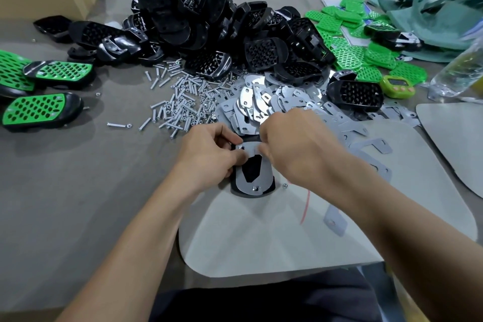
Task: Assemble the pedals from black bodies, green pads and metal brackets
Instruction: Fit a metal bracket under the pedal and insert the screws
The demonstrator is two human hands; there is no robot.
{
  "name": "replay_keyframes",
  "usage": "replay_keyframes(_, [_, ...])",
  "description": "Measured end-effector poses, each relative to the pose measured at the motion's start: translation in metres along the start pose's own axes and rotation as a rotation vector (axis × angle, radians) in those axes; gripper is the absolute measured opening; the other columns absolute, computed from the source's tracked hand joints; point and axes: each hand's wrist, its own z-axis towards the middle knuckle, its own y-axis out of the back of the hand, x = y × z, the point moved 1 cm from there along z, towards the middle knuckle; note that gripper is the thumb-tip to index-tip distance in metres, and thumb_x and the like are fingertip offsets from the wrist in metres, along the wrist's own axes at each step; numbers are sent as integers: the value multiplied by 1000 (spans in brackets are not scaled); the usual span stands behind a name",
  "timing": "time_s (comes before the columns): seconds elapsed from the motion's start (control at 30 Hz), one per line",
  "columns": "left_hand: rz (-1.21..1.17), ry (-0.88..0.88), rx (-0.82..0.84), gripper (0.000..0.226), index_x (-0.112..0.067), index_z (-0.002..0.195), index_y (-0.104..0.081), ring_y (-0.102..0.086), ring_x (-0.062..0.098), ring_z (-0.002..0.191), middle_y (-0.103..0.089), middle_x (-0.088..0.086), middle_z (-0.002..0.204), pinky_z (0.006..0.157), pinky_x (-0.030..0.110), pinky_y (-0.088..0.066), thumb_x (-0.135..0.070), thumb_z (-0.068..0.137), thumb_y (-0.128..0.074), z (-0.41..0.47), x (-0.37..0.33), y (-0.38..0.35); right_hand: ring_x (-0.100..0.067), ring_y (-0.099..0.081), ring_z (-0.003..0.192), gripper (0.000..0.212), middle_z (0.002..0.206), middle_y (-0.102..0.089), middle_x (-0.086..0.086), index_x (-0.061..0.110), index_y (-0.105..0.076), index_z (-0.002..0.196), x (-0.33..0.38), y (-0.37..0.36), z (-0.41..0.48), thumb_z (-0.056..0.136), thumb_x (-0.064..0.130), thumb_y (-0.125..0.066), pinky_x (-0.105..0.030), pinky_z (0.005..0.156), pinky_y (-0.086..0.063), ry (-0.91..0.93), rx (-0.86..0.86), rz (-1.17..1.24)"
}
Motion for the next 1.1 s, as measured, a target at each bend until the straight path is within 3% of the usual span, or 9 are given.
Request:
replay_keyframes(0.17, [-28, 24, 3, 24, -14, 80, -69, -49, 16, 41, -48, -10, 47, 44, 26, -43, 0, 76, -88, -1, 0, -1, -18, -31, 51, 29, 59, -35, -1, 22, -28, 64, 15, 10, -8, 70, -4, -40, -30, 45, -19, 88, 41, -72])
replay_keyframes(0.27, [-40, 26, 5, 24, -12, 81, -68, -49, 17, 41, -49, -10, 47, 43, 25, -43, 1, 76, -87, -1, 0, -1, -26, -38, 53, 21, 58, -39, -4, 18, -36, 63, 9, 9, -9, 54, 2, -25, -35, 45, -26, 210, 32, -46])
replay_keyframes(0.37, [-37, 12, 7, 24, -11, 82, -68, -49, 17, 40, -48, -11, 46, 42, 26, -43, 3, 76, -86, -1, 0, -1, -29, -61, 74, 29, 73, -67, -7, 16, -69, 81, -5, 2, -5, 70, -3, -51, -42, 62, -51, 170, 24, 142])
replay_keyframes(0.47, [-42, 3, 13, 23, -11, 83, -68, -51, 18, 41, -50, -7, 48, 44, 26, -43, 4, 77, -85, -1, 0, 0, -19, -61, 68, 5, 68, -69, 1, 22, -75, 85, -23, 1, 0, 80, 23, -76, -33, 65, -53, -5, -22, 322])
replay_keyframes(0.57, [-32, 1, 9, 23, -12, 83, -68, -52, 19, 42, -51, -6, 48, 45, 26, -44, 2, 76, -85, -1, -1, 0, -25, -59, 58, 35, 55, -62, -7, 14, -69, 69, -21, -1, 1, 79, 46, -75, -35, 54, -52, -56, -46, 298])
replay_keyframes(0.73, [-12, 3, 4, 23, -14, 81, -68, -51, 18, 41, -49, -11, 47, 44, 24, -44, -1, 77, -87, -1, -1, 0, -26, -61, 59, 7, 57, -64, -9, 13, -69, 72, -10, -5, 0, 78, 17, -69, -39, 56, -55, -24, -27, 218])
replay_keyframes(0.87, [-15, 9, 2, 24, -14, 81, -68, -51, 18, 41, -50, -10, 47, 43, 24, -44, 0, 77, -87, -1, -1, -1, -8, -54, 56, 26, 58, -65, 5, 19, -75, 82, -16, -2, -1, 76, 0, -60, -28, 58, -55, 9, -6, 326])
replay_keyframes(0.93, [-21, 10, 2, 24, -13, 81, -68, -52, 19, 41, -51, -8, 47, 44, 26, -44, 2, 76, -86, -2, -1, 0, -4, -59, 58, 10, 52, -62, 11, 21, -74, 76, -20, 0, -2, 79, 13, -70, -18, 53, -48, -34, -14, 405])
replay_keyframes(1.1, [-9, 0, 0, 24, -14, 81, -69, -52, 20, 42, -51, -9, 47, 45, 26, -45, 0, 76, -87, -1, -1, 0, -25, -62, 61, 30, 58, -64, -5, 14, -68, 72, -9, -2, -6, 84, 41, -72, -29, 55, -48, -80, -70, 201])
